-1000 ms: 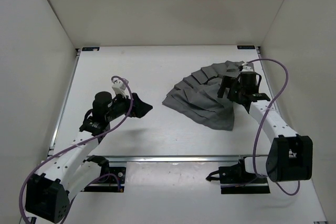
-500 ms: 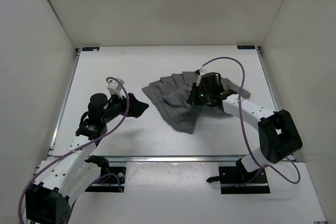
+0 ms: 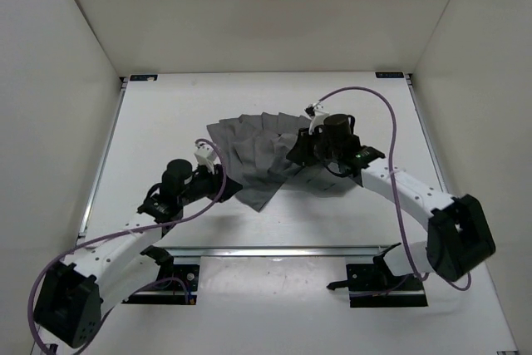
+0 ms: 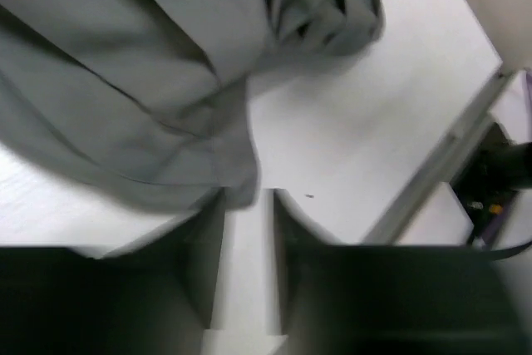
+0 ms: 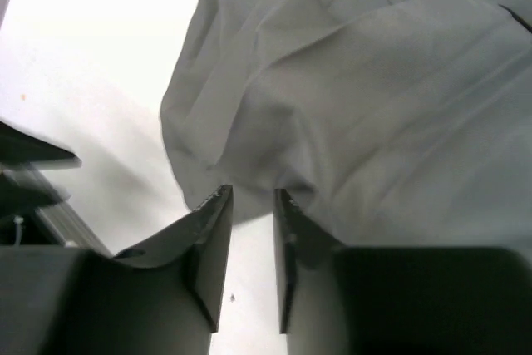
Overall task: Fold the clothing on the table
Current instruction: Move the skirt to the center of the board, then flatten the skirt out
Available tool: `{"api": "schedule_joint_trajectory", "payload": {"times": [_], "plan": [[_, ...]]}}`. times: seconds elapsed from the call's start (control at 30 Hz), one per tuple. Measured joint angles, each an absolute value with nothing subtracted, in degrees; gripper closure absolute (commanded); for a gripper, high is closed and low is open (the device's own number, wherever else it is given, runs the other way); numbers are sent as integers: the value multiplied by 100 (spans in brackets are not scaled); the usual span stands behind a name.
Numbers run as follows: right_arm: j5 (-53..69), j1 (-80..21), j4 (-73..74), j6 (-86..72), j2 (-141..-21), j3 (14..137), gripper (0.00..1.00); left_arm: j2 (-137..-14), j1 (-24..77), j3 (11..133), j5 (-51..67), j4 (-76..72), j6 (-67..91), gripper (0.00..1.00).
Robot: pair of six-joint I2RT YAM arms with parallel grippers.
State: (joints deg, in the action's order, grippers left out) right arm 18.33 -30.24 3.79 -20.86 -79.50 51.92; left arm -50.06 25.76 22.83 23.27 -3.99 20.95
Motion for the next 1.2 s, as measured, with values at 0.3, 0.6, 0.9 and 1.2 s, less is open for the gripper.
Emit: {"api": "schedule_joint_trajectory", "payload": {"times": [0.3, 0.6, 0.9, 1.2], "plan": [[1798, -2788, 648, -1629, -6416, 4101, 91, -6772, 3299, 2296, 2143, -884, 2128, 31], [1850, -2506, 766, -1476, -6134, 3977, 87, -7898, 3833, 2567, 1754, -1247, 2316, 1], [1905, -2547, 775, -1363, -6145, 3975, 87, -8527, 3848, 2781, 1601, -2014, 2661, 2], [1981, -2536, 777, -1345, -6119, 3946, 86, -9284, 3824, 3297, 1168, -2112, 3155, 66]]}}
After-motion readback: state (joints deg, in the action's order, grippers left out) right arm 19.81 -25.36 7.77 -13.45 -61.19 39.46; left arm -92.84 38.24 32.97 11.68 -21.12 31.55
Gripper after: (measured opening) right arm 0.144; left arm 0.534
